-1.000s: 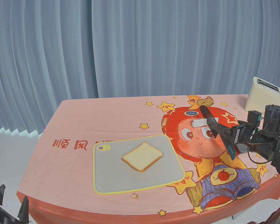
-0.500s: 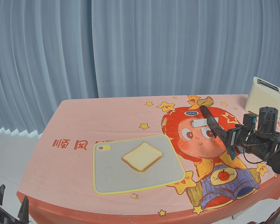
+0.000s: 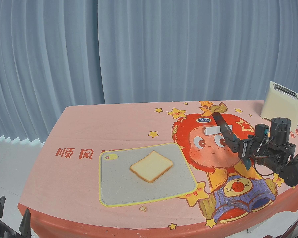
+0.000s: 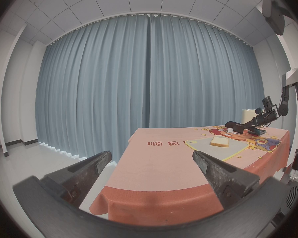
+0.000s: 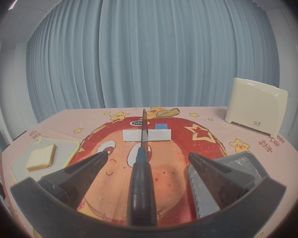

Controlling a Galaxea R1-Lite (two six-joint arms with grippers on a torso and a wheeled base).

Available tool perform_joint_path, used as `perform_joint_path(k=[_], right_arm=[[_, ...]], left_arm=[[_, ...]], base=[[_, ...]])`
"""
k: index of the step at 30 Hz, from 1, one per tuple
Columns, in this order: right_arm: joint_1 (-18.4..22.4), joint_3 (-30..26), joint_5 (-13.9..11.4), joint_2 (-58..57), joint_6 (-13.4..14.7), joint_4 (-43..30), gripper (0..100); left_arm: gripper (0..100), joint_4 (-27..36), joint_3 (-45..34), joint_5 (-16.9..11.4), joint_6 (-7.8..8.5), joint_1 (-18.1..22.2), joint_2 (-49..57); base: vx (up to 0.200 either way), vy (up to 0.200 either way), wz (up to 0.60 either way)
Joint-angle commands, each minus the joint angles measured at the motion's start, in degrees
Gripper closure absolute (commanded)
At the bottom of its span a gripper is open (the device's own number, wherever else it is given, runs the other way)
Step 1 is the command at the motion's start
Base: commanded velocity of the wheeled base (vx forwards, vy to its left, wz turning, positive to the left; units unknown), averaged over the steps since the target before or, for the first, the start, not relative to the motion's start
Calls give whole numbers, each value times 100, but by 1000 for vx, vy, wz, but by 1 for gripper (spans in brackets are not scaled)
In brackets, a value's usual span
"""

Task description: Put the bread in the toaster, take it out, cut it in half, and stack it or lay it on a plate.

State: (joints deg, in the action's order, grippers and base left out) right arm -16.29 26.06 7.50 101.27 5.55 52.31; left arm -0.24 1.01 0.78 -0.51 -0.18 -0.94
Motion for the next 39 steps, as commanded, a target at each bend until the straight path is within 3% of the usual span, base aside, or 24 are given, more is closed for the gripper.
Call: perform_joint_path(k=[1,28,29,39], right_arm=[[-32,-49,-3,69,-10,7,0],[-50,-163,-3,51,-27,-45,0],[-50,-172,6,60,-10,-28,100],[-50,-154,-3,25,-1,16,100]], left_arm=[[0,-2,-101,1,-2,1,-3],[0,-2,-101,1,-2,1,-3],[0,-2,-101,1,-2,1,-3],[0,-2,-101,1,-2,1,-3]], base=[[0,0,0],[0,0,0],[0,0,0],[0,0,0]])
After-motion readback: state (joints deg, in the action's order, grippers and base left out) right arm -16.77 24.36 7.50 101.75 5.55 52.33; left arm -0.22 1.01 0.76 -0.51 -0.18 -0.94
